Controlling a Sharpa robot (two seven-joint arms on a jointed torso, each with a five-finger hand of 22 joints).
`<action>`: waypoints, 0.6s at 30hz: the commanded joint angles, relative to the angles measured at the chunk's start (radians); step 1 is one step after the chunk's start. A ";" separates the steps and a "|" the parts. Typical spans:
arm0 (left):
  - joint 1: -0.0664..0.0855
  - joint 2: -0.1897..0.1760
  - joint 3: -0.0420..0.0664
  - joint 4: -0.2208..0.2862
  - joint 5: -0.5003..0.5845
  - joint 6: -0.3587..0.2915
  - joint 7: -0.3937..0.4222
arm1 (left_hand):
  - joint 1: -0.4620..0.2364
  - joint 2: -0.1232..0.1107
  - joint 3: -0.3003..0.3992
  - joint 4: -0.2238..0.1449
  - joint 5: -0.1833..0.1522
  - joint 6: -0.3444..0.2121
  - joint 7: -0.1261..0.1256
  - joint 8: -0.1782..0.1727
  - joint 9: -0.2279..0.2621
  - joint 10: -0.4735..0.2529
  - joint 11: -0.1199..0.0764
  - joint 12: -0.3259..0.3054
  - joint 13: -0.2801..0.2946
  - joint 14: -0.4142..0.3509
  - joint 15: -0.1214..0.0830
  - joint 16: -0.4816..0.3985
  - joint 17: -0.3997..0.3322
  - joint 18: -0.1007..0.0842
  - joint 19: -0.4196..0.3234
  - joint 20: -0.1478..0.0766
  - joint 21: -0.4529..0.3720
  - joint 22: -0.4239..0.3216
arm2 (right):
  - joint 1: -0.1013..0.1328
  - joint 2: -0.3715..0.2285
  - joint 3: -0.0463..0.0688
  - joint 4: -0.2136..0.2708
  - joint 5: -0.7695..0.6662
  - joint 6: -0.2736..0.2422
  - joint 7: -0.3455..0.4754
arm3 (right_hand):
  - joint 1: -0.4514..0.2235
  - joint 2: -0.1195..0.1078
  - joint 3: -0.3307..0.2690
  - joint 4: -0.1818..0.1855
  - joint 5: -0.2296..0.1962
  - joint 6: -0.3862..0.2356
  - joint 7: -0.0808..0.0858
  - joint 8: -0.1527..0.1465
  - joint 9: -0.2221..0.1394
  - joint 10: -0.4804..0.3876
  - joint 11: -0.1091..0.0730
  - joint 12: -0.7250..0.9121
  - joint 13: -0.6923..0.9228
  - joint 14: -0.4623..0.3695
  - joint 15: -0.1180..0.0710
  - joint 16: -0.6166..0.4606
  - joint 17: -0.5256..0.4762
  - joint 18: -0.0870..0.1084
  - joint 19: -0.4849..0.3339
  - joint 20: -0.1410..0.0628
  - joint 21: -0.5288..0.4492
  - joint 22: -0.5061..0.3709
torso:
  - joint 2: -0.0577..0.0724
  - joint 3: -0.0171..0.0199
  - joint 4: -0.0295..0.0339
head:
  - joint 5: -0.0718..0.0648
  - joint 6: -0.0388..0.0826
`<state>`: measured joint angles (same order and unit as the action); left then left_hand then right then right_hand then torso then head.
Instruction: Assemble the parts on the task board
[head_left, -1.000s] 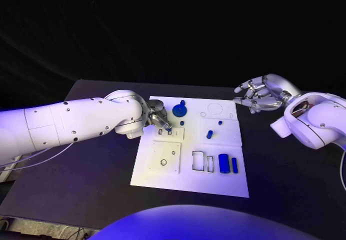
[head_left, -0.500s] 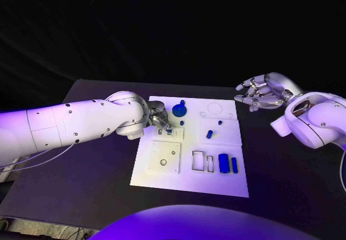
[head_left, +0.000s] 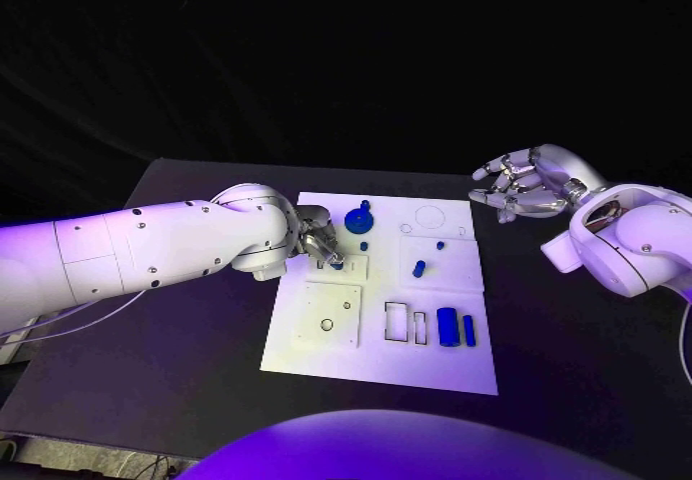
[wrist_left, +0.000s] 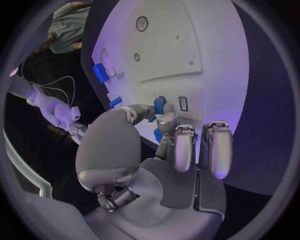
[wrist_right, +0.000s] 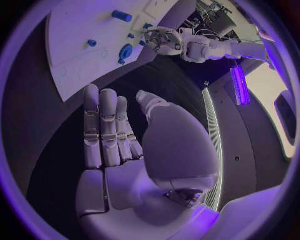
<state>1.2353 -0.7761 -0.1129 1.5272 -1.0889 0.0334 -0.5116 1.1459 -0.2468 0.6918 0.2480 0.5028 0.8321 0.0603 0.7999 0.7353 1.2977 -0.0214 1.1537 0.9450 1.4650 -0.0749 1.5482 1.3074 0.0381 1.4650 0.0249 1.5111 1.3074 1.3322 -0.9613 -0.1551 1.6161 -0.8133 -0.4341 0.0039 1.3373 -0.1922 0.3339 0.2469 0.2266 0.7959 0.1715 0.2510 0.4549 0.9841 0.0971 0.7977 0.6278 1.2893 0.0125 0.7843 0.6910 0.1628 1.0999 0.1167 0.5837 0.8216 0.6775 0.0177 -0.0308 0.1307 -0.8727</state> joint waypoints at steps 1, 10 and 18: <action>-0.001 0.001 0.000 0.001 -0.012 0.050 0.001 | -0.003 0.002 0.234 -0.227 0.009 0.008 -0.002 0.005 0.001 0.003 0.000 -0.006 -0.002 0.097 -0.007 0.006 0.232 -0.008 0.041 -0.005 0.005 0.119 | -0.001 0.000 0.000 -0.001 0.002 0.005 0.011 | 0.008 -0.002 0.000 0.008 0.003 0.001 0.004 0.003 0.001 -0.026 -0.006 -0.007 -0.003 -0.004 0.001 -0.010 -0.002 0.020 0.008 0.002 -0.007 -0.004 | 0.000 0.0002 0.0003 | 0.000 0.000; -0.002 0.002 0.000 -0.001 -0.014 0.058 0.001 | -0.006 0.001 0.235 -0.227 0.020 0.009 -0.003 0.005 0.004 0.003 -0.001 -0.009 -0.006 0.097 -0.008 0.007 0.232 -0.008 0.040 -0.006 0.005 0.119 | -0.002 0.000 0.000 -0.002 0.003 0.005 0.012 | 0.011 -0.003 -0.005 0.012 0.004 -0.006 0.007 0.005 0.003 -0.036 -0.003 -0.015 -0.021 -0.009 0.004 -0.042 -0.003 0.019 0.011 0.004 -0.033 -0.024 | 0.000 0.0011 -0.0014 | 0.001 0.000; -0.002 0.007 0.000 -0.005 -0.012 0.055 0.000 | -0.013 0.002 0.232 -0.223 0.025 0.010 -0.003 0.006 0.007 0.007 -0.001 -0.006 -0.003 0.097 -0.008 0.006 0.232 -0.008 0.041 -0.006 0.005 0.119 | -0.002 -0.001 0.000 -0.002 0.003 0.004 0.012 | 0.014 -0.003 -0.007 0.014 0.004 -0.010 0.009 0.007 0.003 -0.042 -0.001 -0.019 -0.030 -0.013 0.007 -0.059 -0.003 0.019 0.010 0.006 -0.048 -0.034 | 0.000 0.0016 -0.0008 | -0.001 0.000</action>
<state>1.2361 -0.7736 -0.1112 1.5211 -1.0979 0.0639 -0.5122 1.1373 -0.2486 0.6944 0.2506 0.5260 0.8357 0.0574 0.7998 0.7429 1.2976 -0.0213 1.1499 0.9404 1.4650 -0.0748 1.5482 1.3073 0.0382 1.4650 0.0249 1.5111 1.3074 1.3310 -0.9619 -0.1551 1.6142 -0.8099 -0.4340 0.0054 1.3413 -0.1962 0.3270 0.2538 0.2266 0.7821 0.1744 0.2549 0.4573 0.9678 0.0983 0.7836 0.5989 1.2821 0.0197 0.7301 0.6898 0.1628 1.1035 0.1202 0.5429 0.7882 0.6775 0.0190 -0.0317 0.1302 -0.8728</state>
